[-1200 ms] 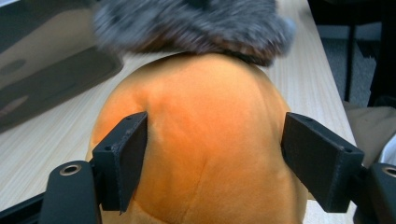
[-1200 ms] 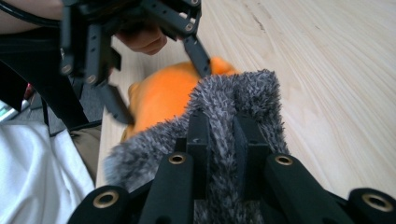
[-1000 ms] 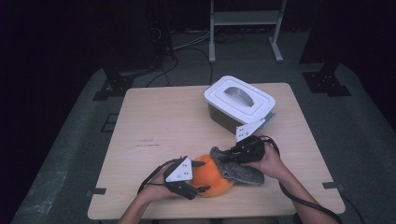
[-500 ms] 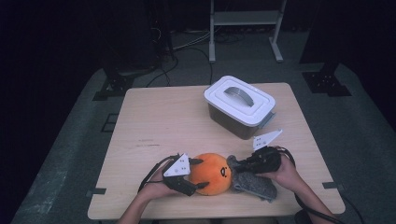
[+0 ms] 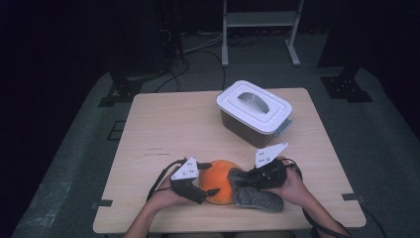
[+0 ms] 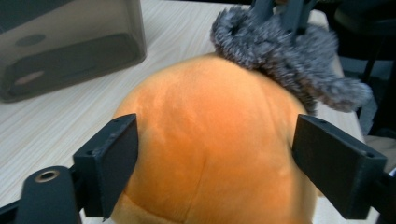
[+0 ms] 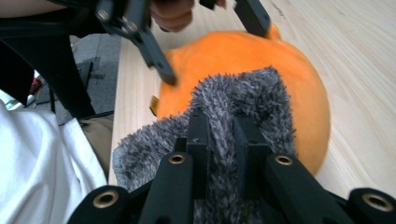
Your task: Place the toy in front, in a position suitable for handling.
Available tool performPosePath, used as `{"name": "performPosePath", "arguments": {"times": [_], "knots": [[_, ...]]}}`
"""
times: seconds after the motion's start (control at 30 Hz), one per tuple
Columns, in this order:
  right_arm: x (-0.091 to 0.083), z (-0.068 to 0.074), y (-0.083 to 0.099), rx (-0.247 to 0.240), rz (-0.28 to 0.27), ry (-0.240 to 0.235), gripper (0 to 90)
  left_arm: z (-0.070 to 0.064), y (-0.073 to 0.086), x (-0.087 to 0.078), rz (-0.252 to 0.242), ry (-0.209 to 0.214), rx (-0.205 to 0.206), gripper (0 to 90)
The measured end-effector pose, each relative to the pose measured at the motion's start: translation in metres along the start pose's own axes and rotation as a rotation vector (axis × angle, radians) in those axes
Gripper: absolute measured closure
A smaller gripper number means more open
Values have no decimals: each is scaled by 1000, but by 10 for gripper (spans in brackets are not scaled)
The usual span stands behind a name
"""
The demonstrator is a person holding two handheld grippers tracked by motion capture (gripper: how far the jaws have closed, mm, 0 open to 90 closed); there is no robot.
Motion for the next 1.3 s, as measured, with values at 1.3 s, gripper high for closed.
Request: {"name": "performPosePath", "arguments": {"times": [1.3], "knots": [[13,29,-11,-103,1,19,772,5,4,0,39,-43,-1,236]]}}
Point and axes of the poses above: each handheld gripper's, and its own axes: x roughly forward along the jaws, y roughly out of its underside, z roughly to its left, the point moved 5 cm from there along x, roughly forward along the jaws, and after that the axes turned 8 degrees about x, right-handed, at the moved point
